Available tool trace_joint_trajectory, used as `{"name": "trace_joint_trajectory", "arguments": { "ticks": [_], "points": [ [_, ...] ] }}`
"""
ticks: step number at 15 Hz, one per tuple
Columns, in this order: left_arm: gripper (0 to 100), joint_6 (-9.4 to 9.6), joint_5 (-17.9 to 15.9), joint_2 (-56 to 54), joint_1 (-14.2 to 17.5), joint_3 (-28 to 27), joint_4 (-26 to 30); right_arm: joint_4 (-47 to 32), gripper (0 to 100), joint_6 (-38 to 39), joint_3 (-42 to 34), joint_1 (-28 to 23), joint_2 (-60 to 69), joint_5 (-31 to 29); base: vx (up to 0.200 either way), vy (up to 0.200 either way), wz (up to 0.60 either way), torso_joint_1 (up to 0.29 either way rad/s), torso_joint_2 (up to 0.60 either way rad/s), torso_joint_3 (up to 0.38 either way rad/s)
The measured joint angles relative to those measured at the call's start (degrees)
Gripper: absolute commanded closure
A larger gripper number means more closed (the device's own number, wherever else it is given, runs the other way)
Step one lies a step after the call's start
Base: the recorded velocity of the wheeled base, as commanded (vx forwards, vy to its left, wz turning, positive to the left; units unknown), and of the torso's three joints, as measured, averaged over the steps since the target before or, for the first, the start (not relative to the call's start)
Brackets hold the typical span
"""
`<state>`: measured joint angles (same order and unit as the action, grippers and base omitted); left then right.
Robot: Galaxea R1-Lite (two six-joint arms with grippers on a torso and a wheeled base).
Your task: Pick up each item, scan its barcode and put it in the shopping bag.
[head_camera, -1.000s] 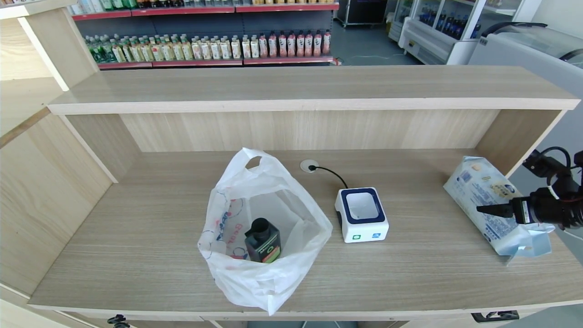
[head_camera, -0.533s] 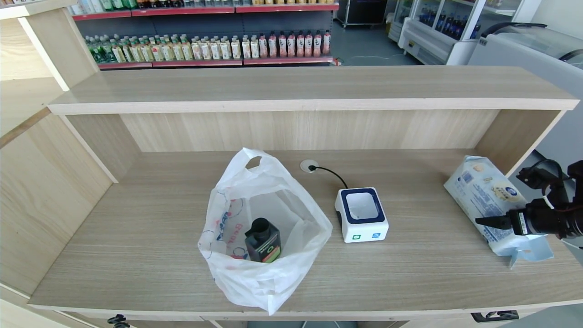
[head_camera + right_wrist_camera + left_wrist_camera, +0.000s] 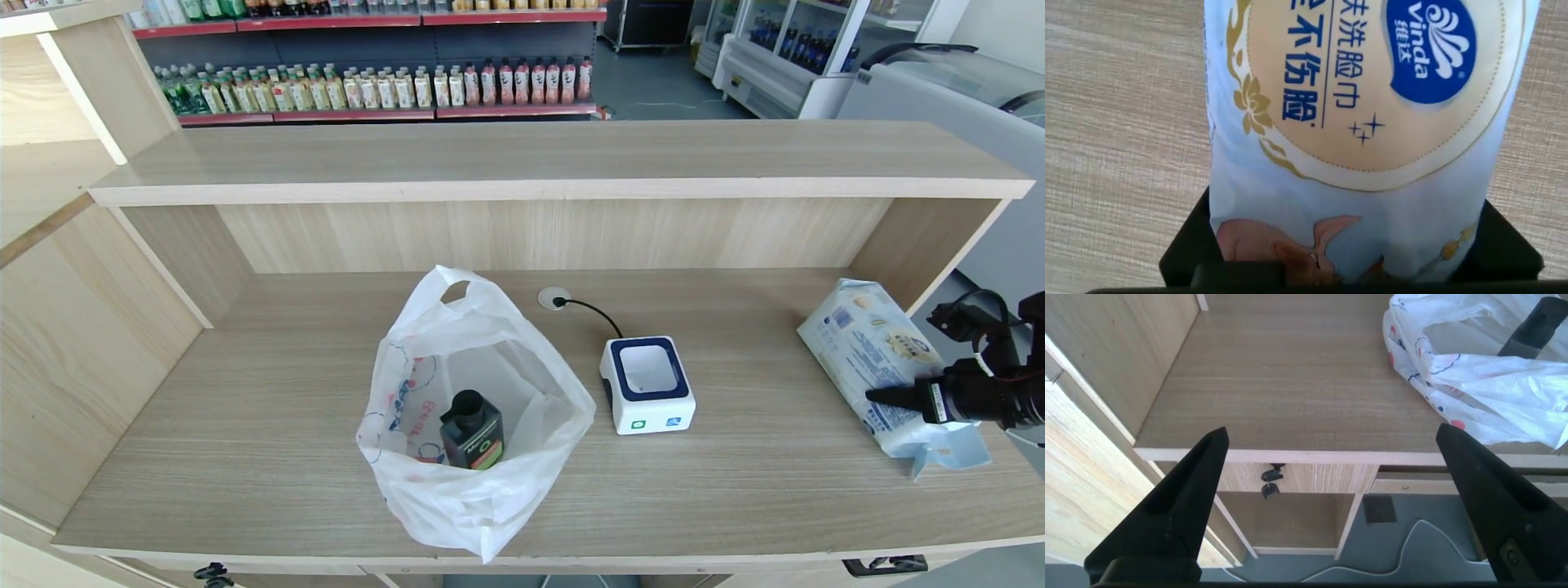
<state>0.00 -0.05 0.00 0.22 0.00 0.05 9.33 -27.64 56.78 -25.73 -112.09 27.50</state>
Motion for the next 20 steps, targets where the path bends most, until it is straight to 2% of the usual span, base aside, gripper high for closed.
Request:
{"name": "trace_joint_trajectory", "arguments": {
  "ticks": [6, 9, 15, 17, 20],
  "points": [
    [0, 0.00, 0.0, 0.0, 0.0, 0.0, 0.0, -1.6, 100, 0.6, 0.5, 1.2, 6.3, 1.9, 0.000, 0.000, 0.00, 0.000, 0.00, 0.000],
    [0, 0.00, 0.0, 0.0, 0.0, 0.0, 0.0, -8.0, 100, 0.5, -0.9, 2.0, 14.6, 7.9, 0.000, 0.000, 0.00, 0.000, 0.00, 0.000],
    [0, 0.00, 0.0, 0.0, 0.0, 0.0, 0.0, -32.1, 100, 0.4, -2.0, 5.8, 35.8, 18.0, 0.000, 0.000, 0.00, 0.000, 0.00, 0.000],
    [0, 0.00, 0.0, 0.0, 0.0, 0.0, 0.0, -34.1, 100, -0.5, -1.9, 8.5, 40.9, 24.2, 0.000, 0.000, 0.00, 0.000, 0.00, 0.000],
    [0, 0.00, 0.0, 0.0, 0.0, 0.0, 0.0, -33.8, 100, -2.9, -1.6, 9.1, 43.7, 28.6, 0.000, 0.000, 0.00, 0.000, 0.00, 0.000]
  ]
}}
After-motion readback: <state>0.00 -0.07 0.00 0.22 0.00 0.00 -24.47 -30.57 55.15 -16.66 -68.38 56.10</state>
